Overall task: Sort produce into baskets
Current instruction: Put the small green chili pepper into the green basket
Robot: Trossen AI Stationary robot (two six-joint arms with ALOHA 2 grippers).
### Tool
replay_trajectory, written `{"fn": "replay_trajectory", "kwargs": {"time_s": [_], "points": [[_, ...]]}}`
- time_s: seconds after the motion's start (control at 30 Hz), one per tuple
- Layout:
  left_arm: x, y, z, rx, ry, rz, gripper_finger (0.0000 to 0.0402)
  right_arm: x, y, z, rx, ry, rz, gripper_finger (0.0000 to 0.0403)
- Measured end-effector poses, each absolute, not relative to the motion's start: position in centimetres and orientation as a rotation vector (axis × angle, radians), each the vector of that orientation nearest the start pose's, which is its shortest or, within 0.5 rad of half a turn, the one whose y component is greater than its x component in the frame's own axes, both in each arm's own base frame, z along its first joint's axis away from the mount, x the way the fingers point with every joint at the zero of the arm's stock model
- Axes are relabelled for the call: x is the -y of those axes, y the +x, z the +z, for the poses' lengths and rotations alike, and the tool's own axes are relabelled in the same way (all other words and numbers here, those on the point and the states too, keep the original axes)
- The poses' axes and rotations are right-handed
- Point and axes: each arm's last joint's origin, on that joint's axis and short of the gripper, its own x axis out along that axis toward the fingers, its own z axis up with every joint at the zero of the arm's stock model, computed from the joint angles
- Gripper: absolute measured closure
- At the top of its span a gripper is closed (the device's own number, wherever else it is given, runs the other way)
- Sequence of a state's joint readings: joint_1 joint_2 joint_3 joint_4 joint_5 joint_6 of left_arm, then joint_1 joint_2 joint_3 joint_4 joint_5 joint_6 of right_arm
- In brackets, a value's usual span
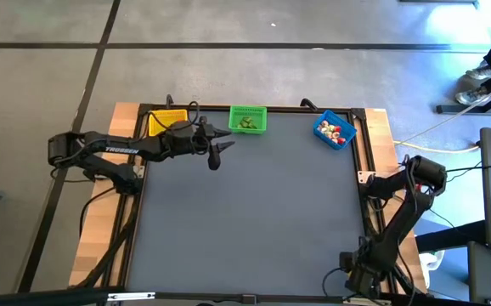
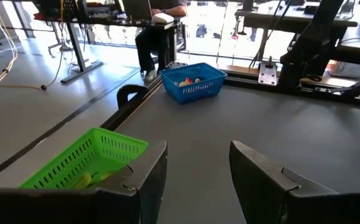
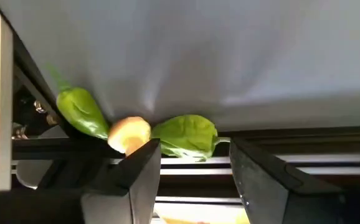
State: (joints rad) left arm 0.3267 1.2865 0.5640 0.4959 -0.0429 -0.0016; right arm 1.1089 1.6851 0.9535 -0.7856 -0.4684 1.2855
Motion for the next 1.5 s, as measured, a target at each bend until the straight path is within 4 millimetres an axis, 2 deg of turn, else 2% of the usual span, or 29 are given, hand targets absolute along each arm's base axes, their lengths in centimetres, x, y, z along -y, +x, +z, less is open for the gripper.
{"fn": "replay_trajectory", "kwargs": {"time_s": [0.17, 0.27, 0.5, 0.6, 0.7, 0.83, 1.03, 1.3, 1.5], "points": [[-8.6, 24.9, 21.9, -0.218, -0.016, 0.367, 0.0233, -25.9, 11.4, 14.1, -2.002, 0.308, 0.047, 0.0211], [-8.6, 24.9, 21.9, -0.219, -0.014, 0.366, 0.0233, -26.0, 11.5, 13.7, -2.008, 0.304, 0.039, 0.023], [-8.6, 24.9, 21.9, -0.221, -0.005, 0.366, 0.0233, -25.9, 11.5, 13.7, -2.007, 0.301, 0.031, 0.0341], [-8.6, 24.9, 21.9, -0.221, -0.002, 0.365, 0.0233, -25.9, 11.6, 13.7, -1.994, 0.291, 0.045, 0.0377], [-8.6, 25.0, 22.1, -0.207, 0.0, 0.366, 0.0233, -25.5, 12.1, 13.9, -1.982, 0.292, 0.063, 0.0388], [-8.6, 24.9, 22.0, -0.216, 0.012, 0.364, 0.0233, -24.6, 13.2, 15.0, -1.903, 0.302, 0.089, 0.0381], [-8.6, 24.9, 21.9, -0.227, 0.008, 0.364, 0.0233, -21.2, 15.4, 17.4, -1.739, 0.289, -0.02, 0.0384], [-8.6, 24.9, 21.6, -0.259, 0.011, 0.362, 0.0233, -15.0, 19.3, 19.9, -1.474, 0.239, -0.21, 0.0383], [-8.5, 24.8, 21.4, -0.278, 0.008, 0.362, 0.0233, -9.8, 22.2, 20.6, -1.334, 0.163, -0.354, 0.0382]]}}
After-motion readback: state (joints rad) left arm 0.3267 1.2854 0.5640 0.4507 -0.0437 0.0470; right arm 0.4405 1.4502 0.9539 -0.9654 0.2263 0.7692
